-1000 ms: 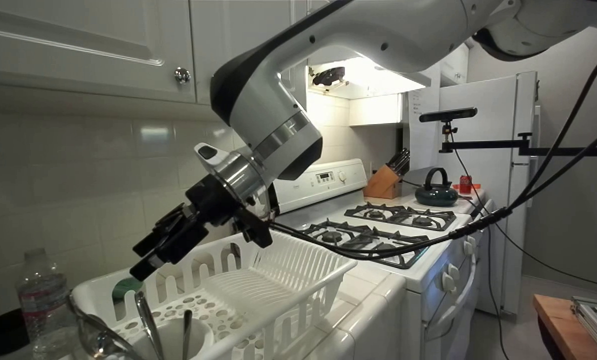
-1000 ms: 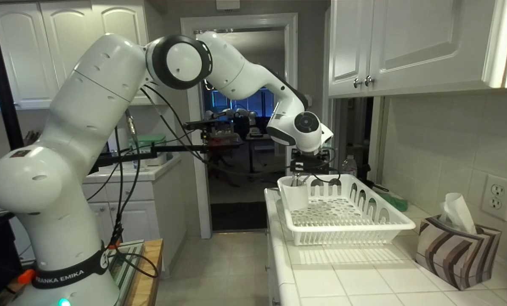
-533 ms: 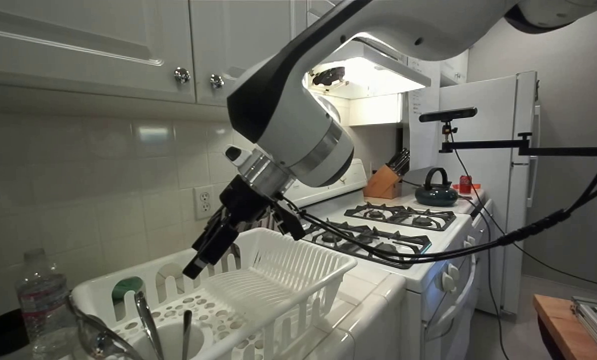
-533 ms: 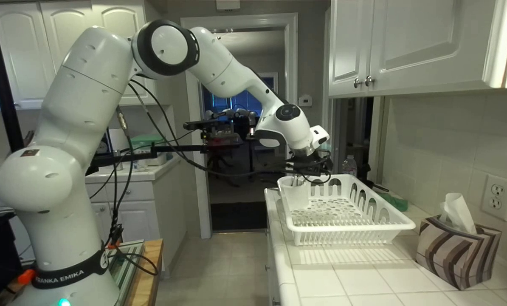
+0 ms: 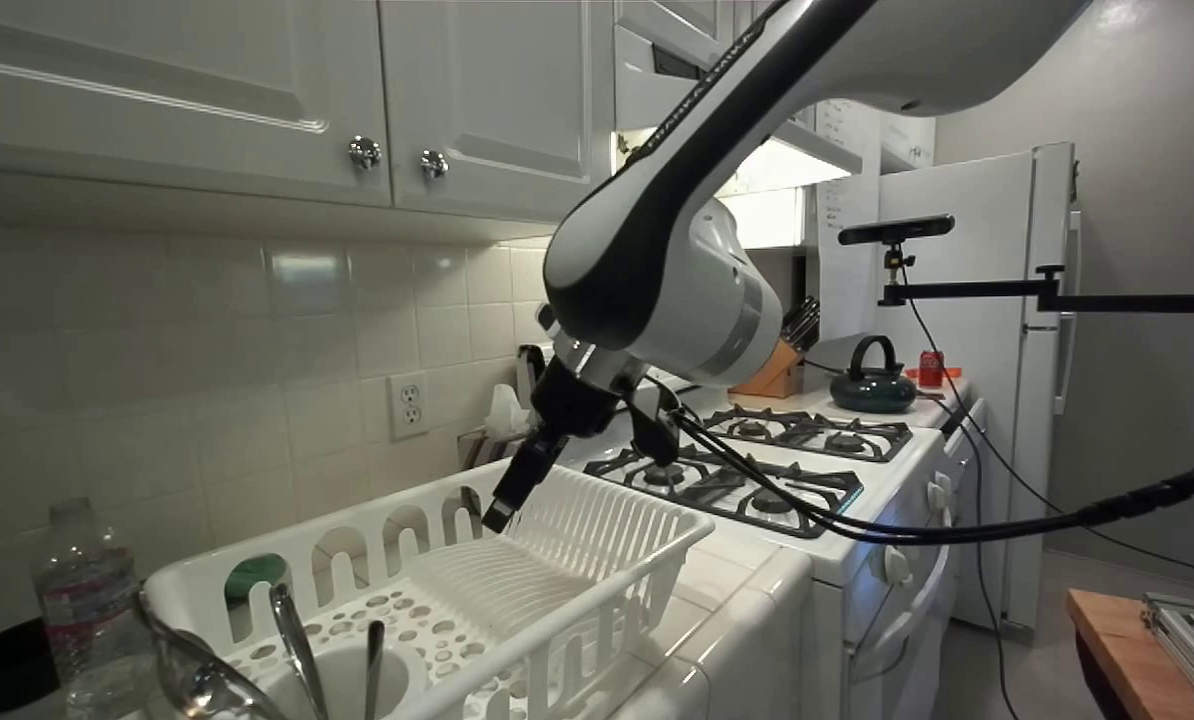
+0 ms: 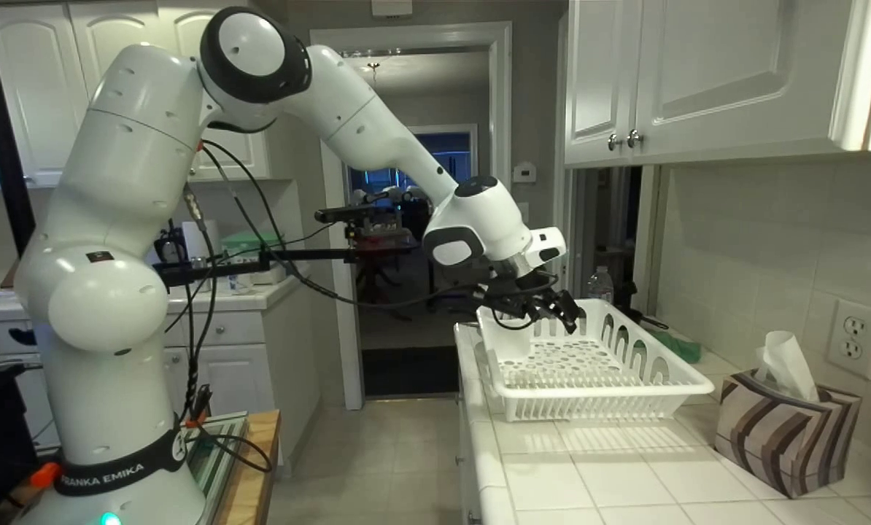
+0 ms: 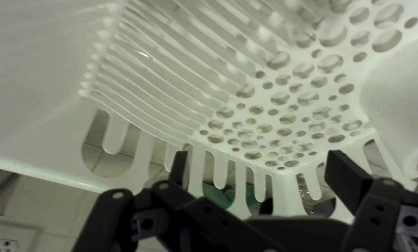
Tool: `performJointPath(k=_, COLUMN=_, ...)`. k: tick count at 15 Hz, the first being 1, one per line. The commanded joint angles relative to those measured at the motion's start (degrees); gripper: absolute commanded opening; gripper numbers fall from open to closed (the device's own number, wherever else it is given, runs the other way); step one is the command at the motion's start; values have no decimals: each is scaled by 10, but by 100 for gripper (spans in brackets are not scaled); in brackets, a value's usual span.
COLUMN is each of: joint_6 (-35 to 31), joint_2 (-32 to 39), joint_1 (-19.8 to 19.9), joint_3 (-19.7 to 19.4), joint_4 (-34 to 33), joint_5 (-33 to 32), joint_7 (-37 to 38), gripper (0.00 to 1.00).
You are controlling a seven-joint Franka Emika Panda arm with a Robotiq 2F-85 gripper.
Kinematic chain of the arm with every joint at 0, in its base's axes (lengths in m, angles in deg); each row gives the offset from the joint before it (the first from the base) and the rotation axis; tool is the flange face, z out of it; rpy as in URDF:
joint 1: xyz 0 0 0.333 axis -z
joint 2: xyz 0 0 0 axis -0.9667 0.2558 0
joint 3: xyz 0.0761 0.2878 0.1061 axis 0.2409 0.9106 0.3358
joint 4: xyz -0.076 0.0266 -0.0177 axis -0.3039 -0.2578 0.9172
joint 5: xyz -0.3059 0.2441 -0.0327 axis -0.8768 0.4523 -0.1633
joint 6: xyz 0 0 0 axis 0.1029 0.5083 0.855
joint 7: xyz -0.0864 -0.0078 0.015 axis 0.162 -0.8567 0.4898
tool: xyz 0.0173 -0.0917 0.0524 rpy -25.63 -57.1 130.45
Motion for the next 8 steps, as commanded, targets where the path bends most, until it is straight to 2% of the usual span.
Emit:
performJointPath(k=1, joint_6=37, joint_2=15, joint_1=-127, joint_3=-159, joint_4=43, joint_5=-76, joint_7=153, gripper=100)
performJointPath(k=4, joint_6=154, joint_2=56, joint_1=-228, joint_3=-300, joint_4=21, joint_5=-134, joint_7=274, gripper=100)
performJointPath(k=6, joint_6=242, joint_2=56, joint_1=-283, joint_3=-369, joint_4=3, joint_5=-195, joint_7=353, gripper=100)
performJointPath(k=7, joint_6=272, joint_2=53, joint_1=-292, joint_3=-380, joint_4=-7, joint_5=-208, joint_7=371, gripper=100)
performJointPath(k=8, joint_6=281, joint_2=13, joint_1=-272, joint_3=-357, joint_4=-11, joint_5=-286, joint_7=428, gripper=100)
